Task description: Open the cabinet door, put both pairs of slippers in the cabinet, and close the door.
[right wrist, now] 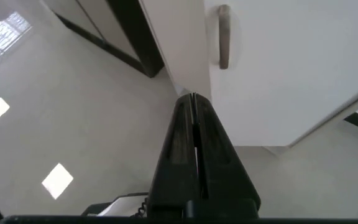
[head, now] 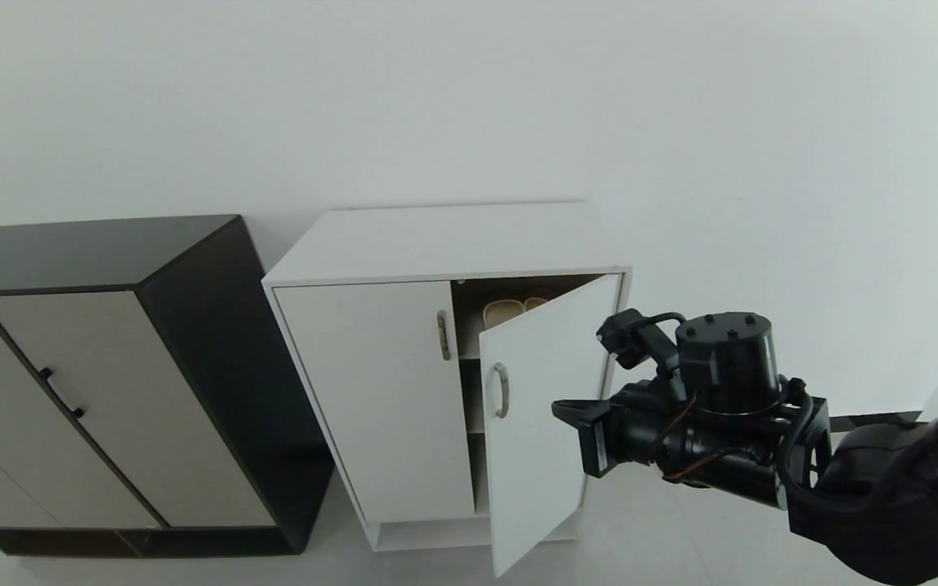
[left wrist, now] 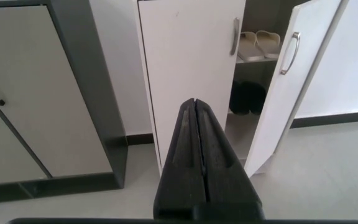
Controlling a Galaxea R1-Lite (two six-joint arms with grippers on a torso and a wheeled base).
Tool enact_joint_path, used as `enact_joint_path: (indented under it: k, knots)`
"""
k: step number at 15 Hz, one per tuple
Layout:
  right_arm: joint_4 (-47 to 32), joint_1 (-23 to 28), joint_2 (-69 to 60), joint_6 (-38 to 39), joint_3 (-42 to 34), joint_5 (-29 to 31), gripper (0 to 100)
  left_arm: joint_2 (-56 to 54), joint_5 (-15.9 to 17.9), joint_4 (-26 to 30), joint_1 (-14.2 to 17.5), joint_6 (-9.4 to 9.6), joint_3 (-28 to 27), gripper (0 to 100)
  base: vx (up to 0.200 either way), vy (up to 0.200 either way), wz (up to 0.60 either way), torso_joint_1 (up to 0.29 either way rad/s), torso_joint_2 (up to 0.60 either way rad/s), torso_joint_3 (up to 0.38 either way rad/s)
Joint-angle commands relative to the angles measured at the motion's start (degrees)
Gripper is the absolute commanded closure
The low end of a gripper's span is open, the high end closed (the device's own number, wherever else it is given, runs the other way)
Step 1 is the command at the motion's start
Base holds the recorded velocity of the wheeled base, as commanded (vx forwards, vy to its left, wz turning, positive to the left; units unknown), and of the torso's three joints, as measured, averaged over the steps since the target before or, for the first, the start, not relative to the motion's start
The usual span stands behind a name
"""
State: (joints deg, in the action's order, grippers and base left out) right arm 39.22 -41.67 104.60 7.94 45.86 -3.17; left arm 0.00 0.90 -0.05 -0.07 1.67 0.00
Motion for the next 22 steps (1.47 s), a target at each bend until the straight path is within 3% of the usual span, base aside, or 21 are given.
enact_joint_path:
  k: [1,10,22]
  knots:
    - [0.16,0.62,-0.71,-0.64,-2.0,-1.49,100,0.09,-0.02,-0.04,-0.01,0.0,0.0,100,0.2,0.0,0.0,0.002,0.0,0.002]
    - [0.33,2.64,1.66,-1.87,-1.39,-3.51,100,0.0,-0.02,-0.04,0.07,0.0,0.0,100,0.2,0.0,0.0,0.002,0.0,0.004]
    - [0.33,4.23,6.85,-1.78,6.26,-3.25,100,0.0,0.06,-0.04,-0.01,0.0,0.0,100,0.0,0.0,0.0,0.0,0.0,0.0]
